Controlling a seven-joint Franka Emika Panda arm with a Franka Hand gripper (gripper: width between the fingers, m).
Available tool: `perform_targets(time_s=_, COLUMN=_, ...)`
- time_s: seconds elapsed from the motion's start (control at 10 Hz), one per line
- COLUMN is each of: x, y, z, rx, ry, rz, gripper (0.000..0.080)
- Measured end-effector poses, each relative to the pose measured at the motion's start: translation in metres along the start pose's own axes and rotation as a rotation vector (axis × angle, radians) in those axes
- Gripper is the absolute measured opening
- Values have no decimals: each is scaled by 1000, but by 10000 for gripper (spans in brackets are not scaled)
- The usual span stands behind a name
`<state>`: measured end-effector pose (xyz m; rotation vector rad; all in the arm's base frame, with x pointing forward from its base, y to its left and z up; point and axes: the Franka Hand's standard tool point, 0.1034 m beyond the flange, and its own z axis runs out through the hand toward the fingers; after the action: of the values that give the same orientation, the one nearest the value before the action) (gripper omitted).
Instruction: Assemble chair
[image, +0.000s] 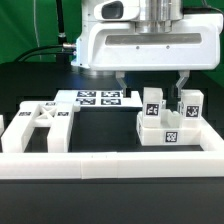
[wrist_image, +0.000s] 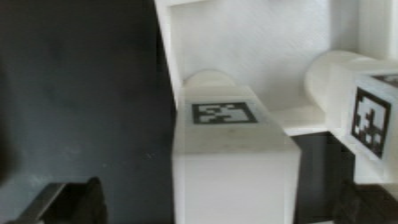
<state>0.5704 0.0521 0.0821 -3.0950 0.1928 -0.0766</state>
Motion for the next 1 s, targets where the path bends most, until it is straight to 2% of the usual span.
perform_targets(time_s=0.1, x=0, y=0, z=0, rx=0, ry=0, rz=1, gripper=623)
perform_targets(time_s=0.3, x=0, y=0, z=0, rx=0, ry=0, rz=17, gripper=280)
perform_targets(time_s=0.6, x=0, y=0, z=0, rx=0, ry=0, rz=65, gripper=282)
perform_targets(time_s=1.0, x=-5, y=0, z=0, rx=-2, ry=-5, rz=520, gripper=282)
